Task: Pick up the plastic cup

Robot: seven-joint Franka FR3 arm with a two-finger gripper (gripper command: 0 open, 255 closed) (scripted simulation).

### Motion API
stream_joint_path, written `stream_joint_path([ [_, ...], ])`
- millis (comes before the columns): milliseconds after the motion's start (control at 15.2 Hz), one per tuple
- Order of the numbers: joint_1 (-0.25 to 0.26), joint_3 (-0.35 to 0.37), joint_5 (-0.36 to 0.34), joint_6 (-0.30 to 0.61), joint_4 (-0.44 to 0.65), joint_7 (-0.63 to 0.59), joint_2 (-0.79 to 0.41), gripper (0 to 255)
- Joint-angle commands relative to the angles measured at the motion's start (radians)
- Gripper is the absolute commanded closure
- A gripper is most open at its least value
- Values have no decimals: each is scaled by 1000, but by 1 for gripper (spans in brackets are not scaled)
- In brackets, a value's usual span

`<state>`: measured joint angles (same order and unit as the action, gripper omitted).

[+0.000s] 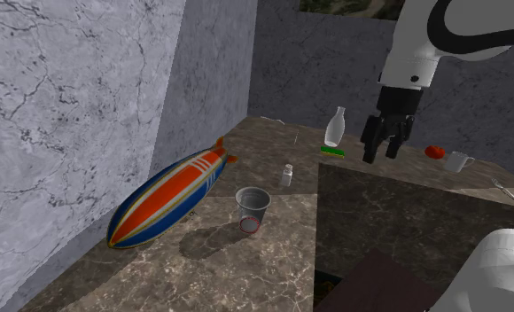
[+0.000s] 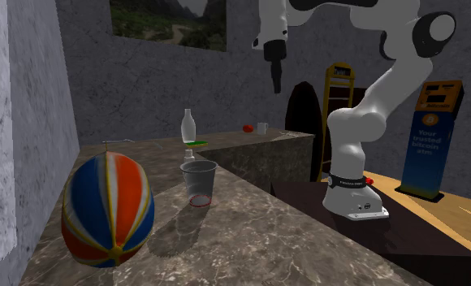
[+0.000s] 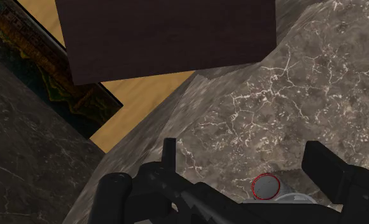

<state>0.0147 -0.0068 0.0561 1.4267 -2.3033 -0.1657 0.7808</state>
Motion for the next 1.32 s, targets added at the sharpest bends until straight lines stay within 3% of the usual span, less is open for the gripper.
stream_joint_path([
  [0, 0, 0, 0, 0, 0, 0, 0, 0],
  [594, 23, 122, 63, 259, -21, -137, -218, 0],
  [1254, 36, 237, 53, 501, 90, -296, -551, 0],
])
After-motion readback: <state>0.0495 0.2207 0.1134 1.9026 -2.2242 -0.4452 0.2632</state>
